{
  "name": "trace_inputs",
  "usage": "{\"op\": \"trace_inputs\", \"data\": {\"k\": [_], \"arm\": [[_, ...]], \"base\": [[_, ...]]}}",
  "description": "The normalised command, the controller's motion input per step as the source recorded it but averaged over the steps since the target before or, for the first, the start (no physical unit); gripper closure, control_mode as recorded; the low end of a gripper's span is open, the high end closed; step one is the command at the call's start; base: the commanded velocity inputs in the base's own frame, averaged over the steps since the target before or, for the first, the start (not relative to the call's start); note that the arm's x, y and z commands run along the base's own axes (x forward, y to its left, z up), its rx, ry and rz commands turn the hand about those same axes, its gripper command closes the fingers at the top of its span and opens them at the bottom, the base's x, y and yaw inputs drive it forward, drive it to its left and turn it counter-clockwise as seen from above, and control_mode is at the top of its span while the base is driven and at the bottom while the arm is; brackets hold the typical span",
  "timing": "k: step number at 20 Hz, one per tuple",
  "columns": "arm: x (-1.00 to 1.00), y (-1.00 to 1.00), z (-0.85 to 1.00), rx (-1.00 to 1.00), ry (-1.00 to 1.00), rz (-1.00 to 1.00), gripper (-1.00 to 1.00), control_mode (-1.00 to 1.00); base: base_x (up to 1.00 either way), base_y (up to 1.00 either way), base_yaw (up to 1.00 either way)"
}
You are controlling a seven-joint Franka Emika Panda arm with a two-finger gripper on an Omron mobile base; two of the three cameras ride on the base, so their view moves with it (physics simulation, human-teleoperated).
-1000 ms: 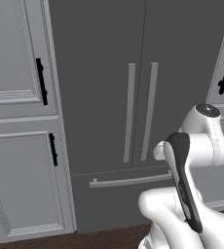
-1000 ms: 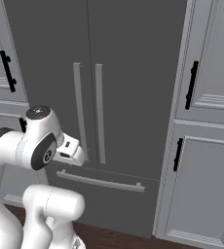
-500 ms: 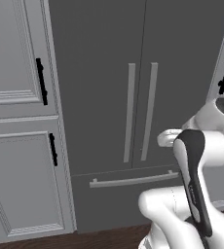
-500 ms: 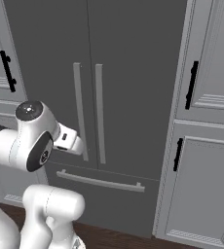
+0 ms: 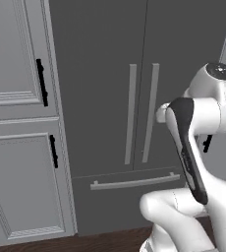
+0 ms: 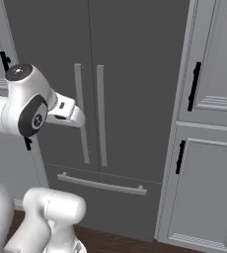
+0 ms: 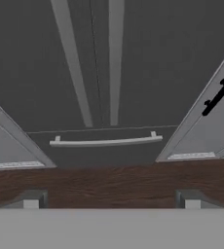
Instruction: Grab a lemon wedge from the fridge and one ice cube from the ice bowl, and put them in the glass of lemonade.
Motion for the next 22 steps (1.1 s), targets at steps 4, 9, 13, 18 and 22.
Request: {"op": "trace_inputs", "data": {"k": [4, 9, 13, 18, 22], "arm": [[1.00, 0.06, -0.52, -0.03, 0.00, -0.06, -1.00, -1.00], [1.00, -0.02, -0.68, -0.01, -0.03, -0.02, -1.00, -1.00], [0.84, -0.37, -0.23, 0.06, -0.10, 0.00, -1.00, -1.00], [0.41, -0.36, -0.02, 0.03, -0.06, 0.00, -1.00, -1.00], [0.61, 0.00, -0.20, 0.00, 0.00, 0.07, -1.00, -1.00]], "base": [[0.00, 0.00, 0.00], [0.00, 0.00, 0.00], [0.00, 0.00, 0.00], [0.00, 0.00, 0.00], [0.00, 0.00, 0.00]]}}
